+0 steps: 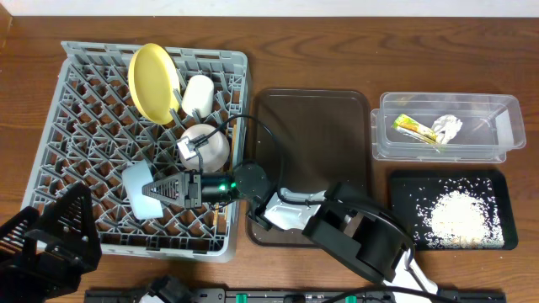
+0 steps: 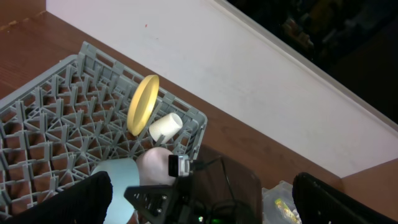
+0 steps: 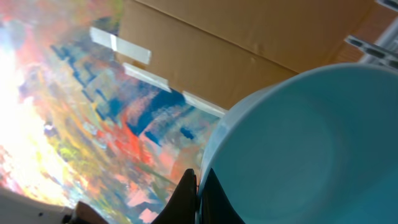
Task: Sort waste into correct bins and load items into the dishwasher
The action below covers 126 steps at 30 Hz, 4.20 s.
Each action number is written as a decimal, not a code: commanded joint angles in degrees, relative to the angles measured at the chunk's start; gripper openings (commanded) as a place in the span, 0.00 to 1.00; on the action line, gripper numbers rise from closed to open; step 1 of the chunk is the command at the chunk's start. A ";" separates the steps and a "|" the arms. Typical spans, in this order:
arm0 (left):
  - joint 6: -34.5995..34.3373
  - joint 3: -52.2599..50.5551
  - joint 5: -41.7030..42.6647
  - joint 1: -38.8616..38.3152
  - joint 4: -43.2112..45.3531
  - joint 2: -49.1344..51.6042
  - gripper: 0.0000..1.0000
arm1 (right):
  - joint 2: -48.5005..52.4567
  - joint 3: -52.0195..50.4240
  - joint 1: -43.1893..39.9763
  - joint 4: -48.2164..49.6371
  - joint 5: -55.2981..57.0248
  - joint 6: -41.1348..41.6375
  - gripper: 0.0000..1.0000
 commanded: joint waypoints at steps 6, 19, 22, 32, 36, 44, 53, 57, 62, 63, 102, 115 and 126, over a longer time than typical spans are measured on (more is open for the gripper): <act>0.55 0.15 -0.92 0.31 -0.04 -0.20 0.94 | 0.59 0.28 1.36 -2.27 0.24 -1.53 0.01; 0.55 0.15 -0.92 0.31 -0.04 -0.20 0.94 | 0.59 0.26 -4.57 -2.29 -6.71 -1.01 0.33; 0.55 0.15 -0.92 0.31 -0.04 -0.20 0.94 | 0.59 0.26 -5.77 -2.27 -8.17 -0.85 0.37; 0.55 0.15 -0.94 0.31 -0.04 -0.20 0.94 | -3.28 0.28 -11.87 -9.57 -21.16 -2.54 0.28; 0.55 0.15 -0.92 0.31 -0.04 -0.20 0.94 | -10.19 0.55 -16.04 -25.81 -22.27 -10.51 0.27; 0.55 0.15 -0.92 0.31 -0.04 -0.20 0.94 | -28.00 10.78 -21.86 -89.26 14.36 -47.08 0.27; 0.55 0.15 -0.92 0.31 -0.04 -0.20 0.94 | -30.05 26.97 -12.92 -115.25 32.09 -71.43 0.45; 0.55 0.15 -0.92 0.31 -0.04 -0.20 0.94 | -27.47 26.97 -7.02 -113.52 23.80 -75.89 0.43; 0.55 0.15 -0.92 0.31 -0.04 -0.20 0.94 | -21.03 26.97 3.63 -109.07 22.62 -84.41 0.42; 0.55 0.15 -0.92 0.31 -0.04 -0.20 0.94 | -19.41 26.97 5.92 -108.28 23.56 -85.72 0.43; 0.55 0.15 -0.94 0.31 -0.04 -0.20 0.94 | -12.59 26.97 17.88 -104.48 36.81 -108.00 0.65; 0.55 0.15 -0.92 0.31 -0.04 -0.20 0.94 | -9.09 26.97 17.86 -104.24 33.07 -115.56 0.01; 0.55 0.15 -0.92 0.31 -0.04 -0.20 0.94 | -17.07 27.08 17.44 -103.34 43.08 -111.65 0.01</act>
